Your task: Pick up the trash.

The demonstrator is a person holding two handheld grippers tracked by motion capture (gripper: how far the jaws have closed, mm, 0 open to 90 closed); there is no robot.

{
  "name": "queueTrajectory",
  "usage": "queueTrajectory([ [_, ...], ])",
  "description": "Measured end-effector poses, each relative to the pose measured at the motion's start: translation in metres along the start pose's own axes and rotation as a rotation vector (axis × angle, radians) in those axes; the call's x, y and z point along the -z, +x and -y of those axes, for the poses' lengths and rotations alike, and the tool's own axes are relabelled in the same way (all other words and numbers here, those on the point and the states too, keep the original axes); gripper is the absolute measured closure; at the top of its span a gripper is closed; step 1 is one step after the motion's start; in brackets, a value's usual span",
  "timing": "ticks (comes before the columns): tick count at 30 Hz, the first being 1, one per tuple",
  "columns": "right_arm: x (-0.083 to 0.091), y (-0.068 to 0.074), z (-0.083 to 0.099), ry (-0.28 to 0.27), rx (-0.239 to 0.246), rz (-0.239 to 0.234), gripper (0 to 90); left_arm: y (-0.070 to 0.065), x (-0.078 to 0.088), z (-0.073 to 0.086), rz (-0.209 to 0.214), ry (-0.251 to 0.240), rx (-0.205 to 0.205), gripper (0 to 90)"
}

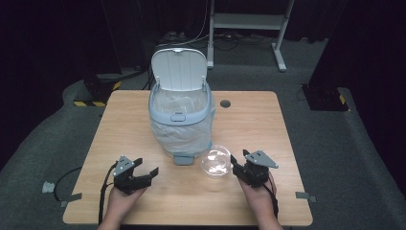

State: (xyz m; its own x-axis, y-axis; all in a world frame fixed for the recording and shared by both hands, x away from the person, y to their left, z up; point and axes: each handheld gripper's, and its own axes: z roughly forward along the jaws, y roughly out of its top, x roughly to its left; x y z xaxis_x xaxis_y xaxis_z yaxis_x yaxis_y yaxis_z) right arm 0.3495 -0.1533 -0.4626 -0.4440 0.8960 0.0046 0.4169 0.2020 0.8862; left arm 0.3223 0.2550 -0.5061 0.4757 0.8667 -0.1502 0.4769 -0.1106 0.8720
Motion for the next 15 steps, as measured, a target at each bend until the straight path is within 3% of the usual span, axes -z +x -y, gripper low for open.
queueTrajectory([
  [9, -0.025, -0.003, -0.004, 0.055, -0.022, -0.022, 44.9, -0.012, -0.006, 0.0, 0.043, 0.003, -0.027, 14.9],
  [15, -0.035, 0.003, -0.004, 0.082, -0.024, -0.018, 44.8, -0.015, -0.004, -0.001, 0.079, -0.011, -0.035, 13.5],
])
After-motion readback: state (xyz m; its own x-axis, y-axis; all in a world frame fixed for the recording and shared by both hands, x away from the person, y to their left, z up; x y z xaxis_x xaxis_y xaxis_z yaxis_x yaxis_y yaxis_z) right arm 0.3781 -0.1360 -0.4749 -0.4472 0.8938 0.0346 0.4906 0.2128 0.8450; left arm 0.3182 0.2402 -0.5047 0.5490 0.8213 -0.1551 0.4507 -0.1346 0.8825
